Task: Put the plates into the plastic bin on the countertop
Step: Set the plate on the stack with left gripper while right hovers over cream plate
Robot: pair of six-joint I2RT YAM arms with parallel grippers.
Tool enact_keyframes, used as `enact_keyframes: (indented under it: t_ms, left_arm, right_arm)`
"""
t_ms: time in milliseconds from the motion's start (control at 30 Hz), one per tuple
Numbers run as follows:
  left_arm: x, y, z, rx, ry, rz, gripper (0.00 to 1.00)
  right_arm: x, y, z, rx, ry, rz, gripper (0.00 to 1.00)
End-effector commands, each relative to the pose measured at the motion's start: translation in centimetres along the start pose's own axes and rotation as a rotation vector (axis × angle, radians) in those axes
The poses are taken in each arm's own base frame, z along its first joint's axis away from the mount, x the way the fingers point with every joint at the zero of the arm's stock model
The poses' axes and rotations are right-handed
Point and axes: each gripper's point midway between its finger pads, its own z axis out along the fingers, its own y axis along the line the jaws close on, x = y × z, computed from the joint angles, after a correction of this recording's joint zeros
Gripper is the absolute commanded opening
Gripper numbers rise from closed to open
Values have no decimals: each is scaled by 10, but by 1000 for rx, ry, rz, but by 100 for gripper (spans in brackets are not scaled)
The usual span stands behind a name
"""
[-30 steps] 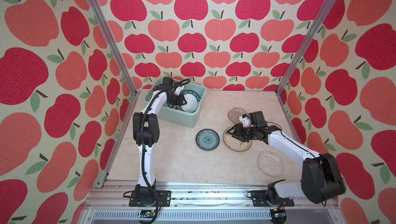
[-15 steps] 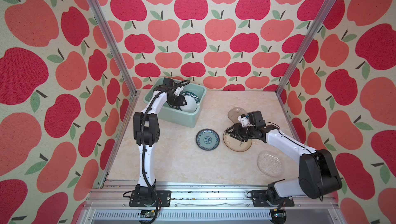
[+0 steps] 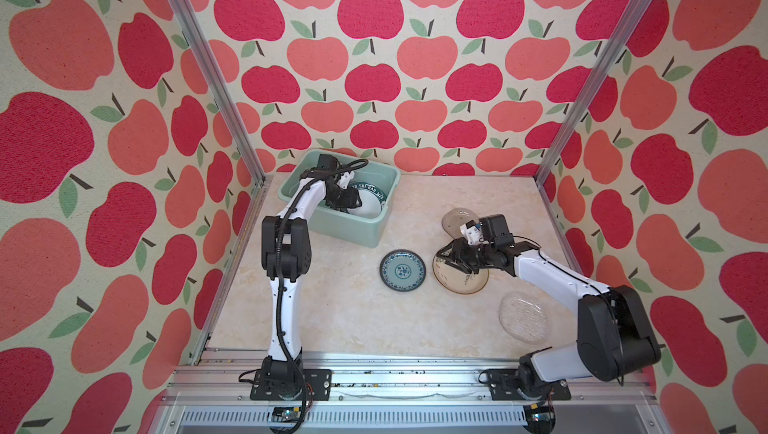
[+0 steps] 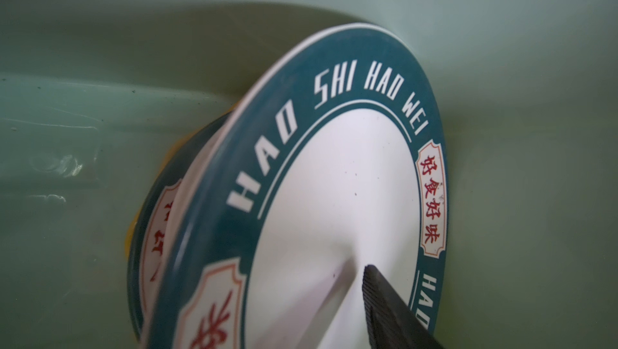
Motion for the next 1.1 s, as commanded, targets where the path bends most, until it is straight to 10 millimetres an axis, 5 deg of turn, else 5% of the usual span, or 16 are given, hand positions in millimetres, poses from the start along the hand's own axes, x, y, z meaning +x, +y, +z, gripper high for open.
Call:
enact_keyframes:
  t_ms: [0,1067]
  left_arm:
    - [2,7,7,-20,-2,-11,63]
    - [-5,31,-4,-137,-90,-57,94]
  right_arm:
    - [-5,9,3,-26,2,0,48]
    - [-17,23,-2,-10,-27,-72,52]
